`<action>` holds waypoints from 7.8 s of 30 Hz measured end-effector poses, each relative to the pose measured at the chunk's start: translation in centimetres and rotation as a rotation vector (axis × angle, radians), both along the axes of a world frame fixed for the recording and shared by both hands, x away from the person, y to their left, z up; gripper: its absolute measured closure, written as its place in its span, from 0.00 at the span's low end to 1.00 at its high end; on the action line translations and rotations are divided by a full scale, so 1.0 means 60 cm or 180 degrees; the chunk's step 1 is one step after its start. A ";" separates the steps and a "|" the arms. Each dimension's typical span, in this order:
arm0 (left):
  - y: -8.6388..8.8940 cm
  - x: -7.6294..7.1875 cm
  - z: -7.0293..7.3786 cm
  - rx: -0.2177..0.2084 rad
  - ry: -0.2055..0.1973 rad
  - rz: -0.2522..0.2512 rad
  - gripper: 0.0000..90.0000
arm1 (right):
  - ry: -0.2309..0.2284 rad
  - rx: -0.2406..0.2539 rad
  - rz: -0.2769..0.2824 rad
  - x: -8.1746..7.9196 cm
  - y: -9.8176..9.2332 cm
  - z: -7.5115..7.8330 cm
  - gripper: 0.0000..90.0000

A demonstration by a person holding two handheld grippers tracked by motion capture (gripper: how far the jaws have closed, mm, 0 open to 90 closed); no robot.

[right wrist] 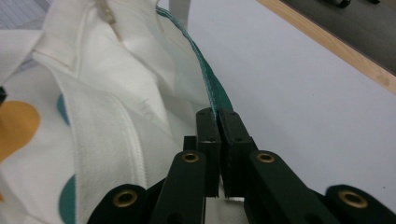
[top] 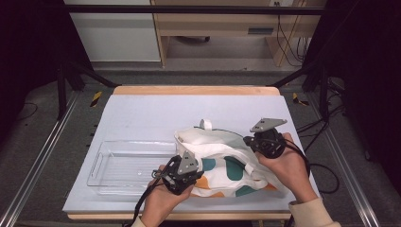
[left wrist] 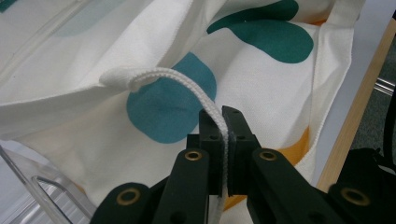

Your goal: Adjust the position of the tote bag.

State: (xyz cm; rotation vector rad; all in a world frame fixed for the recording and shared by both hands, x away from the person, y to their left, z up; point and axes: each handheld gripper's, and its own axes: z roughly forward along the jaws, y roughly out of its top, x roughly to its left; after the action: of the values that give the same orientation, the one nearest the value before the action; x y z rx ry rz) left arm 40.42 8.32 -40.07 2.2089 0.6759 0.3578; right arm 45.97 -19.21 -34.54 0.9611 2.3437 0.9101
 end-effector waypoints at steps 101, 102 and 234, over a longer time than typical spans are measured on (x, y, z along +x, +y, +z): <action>-0.038 -0.062 -0.030 -0.0107 0.0001 -0.0307 0.98 | -0.0255 0.0860 -0.0153 -0.090 -0.035 -0.007 0.98; -0.036 -0.065 -0.031 -0.0099 0.0009 -0.0315 0.98 | -0.0247 0.0876 -0.0152 -0.091 -0.035 -0.008 0.98; -0.028 -0.079 -0.070 0.0023 0.0013 -0.0460 0.94 | -0.0018 0.0718 -0.0727 0.001 -0.105 -0.123 0.98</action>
State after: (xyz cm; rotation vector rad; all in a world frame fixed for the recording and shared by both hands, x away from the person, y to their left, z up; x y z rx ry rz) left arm 35.66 6.63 -44.27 2.2504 0.5139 0.2824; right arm 46.04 -25.49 -41.93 1.2833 2.1025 1.0954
